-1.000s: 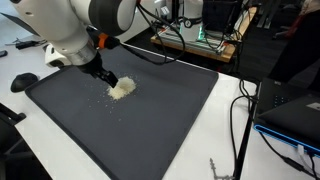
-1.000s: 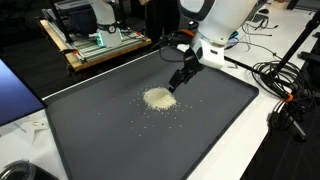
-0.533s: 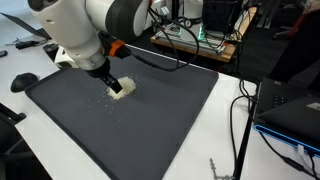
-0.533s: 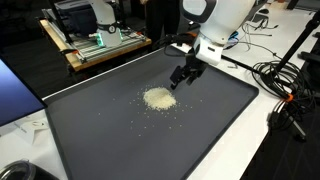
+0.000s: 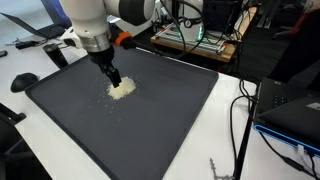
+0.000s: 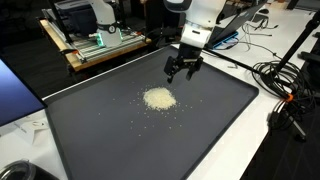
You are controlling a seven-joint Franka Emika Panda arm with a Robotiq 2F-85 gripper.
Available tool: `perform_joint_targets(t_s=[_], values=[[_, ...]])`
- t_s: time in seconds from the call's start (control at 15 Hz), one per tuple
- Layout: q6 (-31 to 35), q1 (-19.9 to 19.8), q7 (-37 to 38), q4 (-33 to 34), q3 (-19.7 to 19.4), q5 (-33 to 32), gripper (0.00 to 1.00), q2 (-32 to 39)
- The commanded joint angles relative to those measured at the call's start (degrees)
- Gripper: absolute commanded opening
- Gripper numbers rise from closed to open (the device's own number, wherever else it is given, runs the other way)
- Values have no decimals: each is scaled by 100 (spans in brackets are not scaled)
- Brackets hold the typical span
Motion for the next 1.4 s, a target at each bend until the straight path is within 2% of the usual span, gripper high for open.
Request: perform_joint_targets(t_s=[0.0, 0.27, 0.53, 0.6, 0.8, 1.0, 1.13, 1.2, 1.33], values=[[746, -26, 16, -1402, -1, 40, 100, -1062], [1384, -217, -279, -2533, 50, 136, 100, -1947], [2089, -631, -1490, -3658, 228, 651, 100, -2751], [2199, -787, -2047, -3833, 324, 1074, 100, -2860], [2338, -1608, -3357, -4134, 1181, 2266, 100, -3017], [2379, -2051, -4681, -4126, 1552, 3299, 100, -2911], [2676, -2174, -5518, -4165, 1460, 3865, 100, -2765], [2815, -1931, -5859, -4174, 1105, 4154, 100, -2685], [2933, -2020, -6453, -4127, 1018, 4600, 100, -2509]])
